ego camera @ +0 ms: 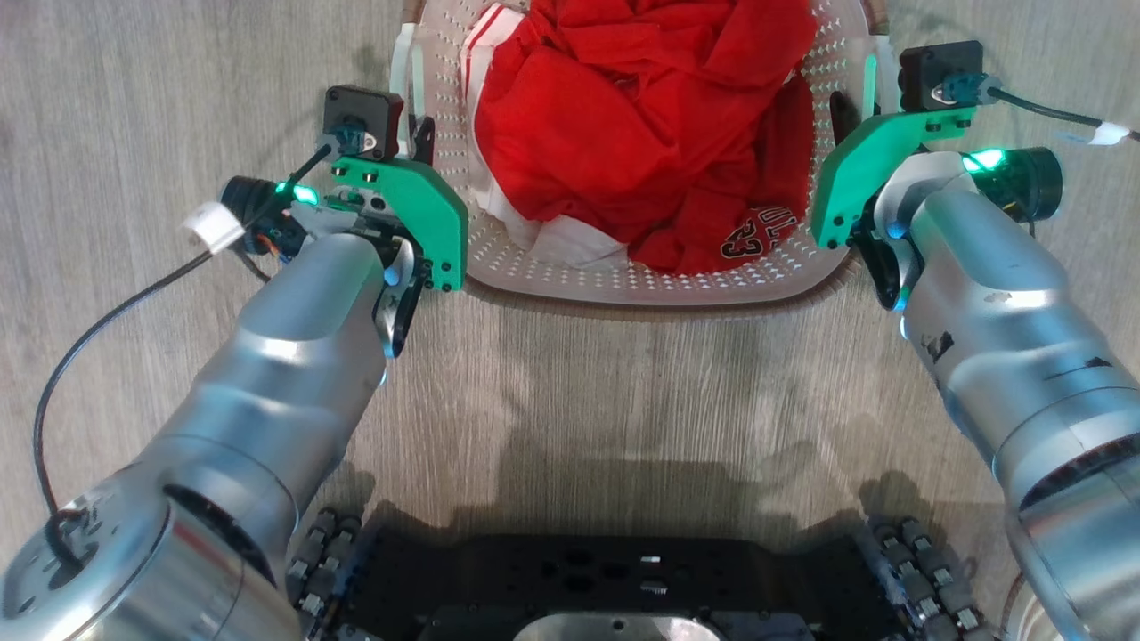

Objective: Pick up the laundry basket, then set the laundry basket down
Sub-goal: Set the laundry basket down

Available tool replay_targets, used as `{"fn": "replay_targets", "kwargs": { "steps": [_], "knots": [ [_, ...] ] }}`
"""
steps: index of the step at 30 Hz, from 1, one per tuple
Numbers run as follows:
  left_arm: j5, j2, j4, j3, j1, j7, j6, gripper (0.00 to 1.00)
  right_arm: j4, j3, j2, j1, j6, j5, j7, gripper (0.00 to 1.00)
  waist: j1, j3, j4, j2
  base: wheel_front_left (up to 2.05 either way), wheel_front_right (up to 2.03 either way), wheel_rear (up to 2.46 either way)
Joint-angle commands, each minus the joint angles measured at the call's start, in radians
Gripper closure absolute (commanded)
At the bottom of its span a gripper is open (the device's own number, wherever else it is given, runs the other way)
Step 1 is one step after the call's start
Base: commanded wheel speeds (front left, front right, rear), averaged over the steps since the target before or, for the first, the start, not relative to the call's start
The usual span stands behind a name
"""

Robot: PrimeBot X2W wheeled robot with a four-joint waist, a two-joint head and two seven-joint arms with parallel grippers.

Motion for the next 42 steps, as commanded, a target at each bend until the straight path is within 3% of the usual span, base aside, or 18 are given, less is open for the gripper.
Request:
{"fn": "replay_targets", "kwargs": {
  "steps": [1,12,28,30,33,34,36,37,38,41,42],
  "knots": [
    [0.013,0.027,-0.016,0.021,-0.023,-0.014,0.003,1.00,-0.002,0.017,0.020,0.054,0.007,-0.039,0.004,1.00,0.0000,0.001,-0.001,0.0000,0.00,0.00,0.00],
    [0.018,0.027,-0.019,0.022,-0.025,-0.014,-0.001,1.00,-0.002,-0.063,0.025,0.061,0.007,-0.123,0.015,1.00,0.0000,0.015,0.000,0.0000,0.00,0.00,0.00],
    [0.005,0.027,-0.013,0.009,-0.026,-0.014,-0.005,1.00,-0.002,-0.071,0.025,0.067,0.007,-0.127,0.024,1.00,0.0000,0.024,0.000,0.0000,0.00,0.00,0.00],
    [0.001,0.027,-0.012,0.008,-0.026,-0.014,-0.003,1.00,-0.002,-0.072,0.025,0.067,0.007,-0.128,0.024,0.95,0.0000,0.024,0.000,0.0000,0.00,0.00,0.00],
    [-0.009,0.027,-0.010,0.006,-0.022,-0.014,0.000,1.00,-0.002,-0.073,0.025,0.067,0.007,-0.130,0.022,0.76,0.0000,0.023,-0.001,0.0000,0.00,0.00,0.00],
    [-0.013,0.027,-0.009,0.005,-0.022,-0.014,0.002,0.78,-0.002,-0.074,0.025,0.067,0.007,-0.130,0.021,0.69,0.0000,0.023,-0.001,0.0000,0.00,0.00,0.00],
    [-0.023,0.027,-0.006,0.002,-0.018,-0.014,0.003,0.60,-0.002,-0.075,0.025,0.066,0.007,-0.133,0.019,0.53,0.0000,0.022,-0.002,0.0000,0.00,0.00,0.00],
    [-0.027,0.027,-0.006,-0.001,-0.017,-0.014,0.004,0.56,-0.002,-0.076,0.025,0.066,0.007,-0.134,0.018,0.22,0.0000,0.021,-0.002,0.0000,0.00,0.00,0.00],
    [-0.032,0.027,-0.006,-0.002,-0.017,-0.014,0.005,0.51,-0.002,-0.078,0.025,0.066,0.007,-0.135,0.017,0.03,0.0000,0.020,-0.002,0.0000,0.00,0.00,0.00],
    [-0.047,0.027,-0.006,-0.009,-0.012,-0.014,0.008,0.11,-0.002,-0.085,0.025,0.065,0.007,-0.145,0.013,0.00,0.0000,0.015,-0.003,0.0000,0.00,0.00,0.00],
    [-0.051,0.027,-0.006,-0.011,-0.012,-0.014,0.009,0.03,-0.002,-0.088,0.025,0.065,0.007,-0.148,0.012,0.00,0.0000,0.013,-0.003,0.0000,0.00,0.00,0.00]
  ]
}}
